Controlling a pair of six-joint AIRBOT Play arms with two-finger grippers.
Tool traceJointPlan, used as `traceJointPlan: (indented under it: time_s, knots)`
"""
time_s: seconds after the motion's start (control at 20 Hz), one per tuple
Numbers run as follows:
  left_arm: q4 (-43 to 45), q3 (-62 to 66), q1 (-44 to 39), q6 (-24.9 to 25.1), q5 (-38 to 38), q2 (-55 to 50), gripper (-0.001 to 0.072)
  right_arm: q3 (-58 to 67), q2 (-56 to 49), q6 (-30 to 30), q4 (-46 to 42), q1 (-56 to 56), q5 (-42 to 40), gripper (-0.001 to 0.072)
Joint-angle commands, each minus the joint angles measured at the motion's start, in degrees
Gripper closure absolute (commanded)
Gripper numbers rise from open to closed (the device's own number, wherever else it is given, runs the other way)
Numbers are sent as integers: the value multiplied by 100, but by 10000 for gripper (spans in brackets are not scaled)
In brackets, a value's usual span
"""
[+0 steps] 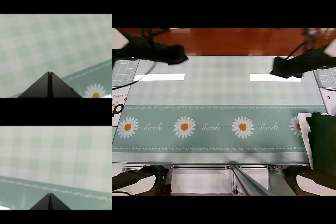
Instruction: Fold the shirts.
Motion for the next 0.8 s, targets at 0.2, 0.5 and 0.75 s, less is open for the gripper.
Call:
traceJointPlan:
  time_s: [0.2,0.5,0.75]
  knots:
    - [1198,-433,-225,-981,-863,-317,687,50,-861,702,-1932,960,542,690]
    - [1180,-448,-227,-979,-1287,-330,687,50,-861,699,-1910,960,588,690]
    - [1182,-448,-229,-977,-1285,-369,687,50,-861,699,-1910,960,588,690]
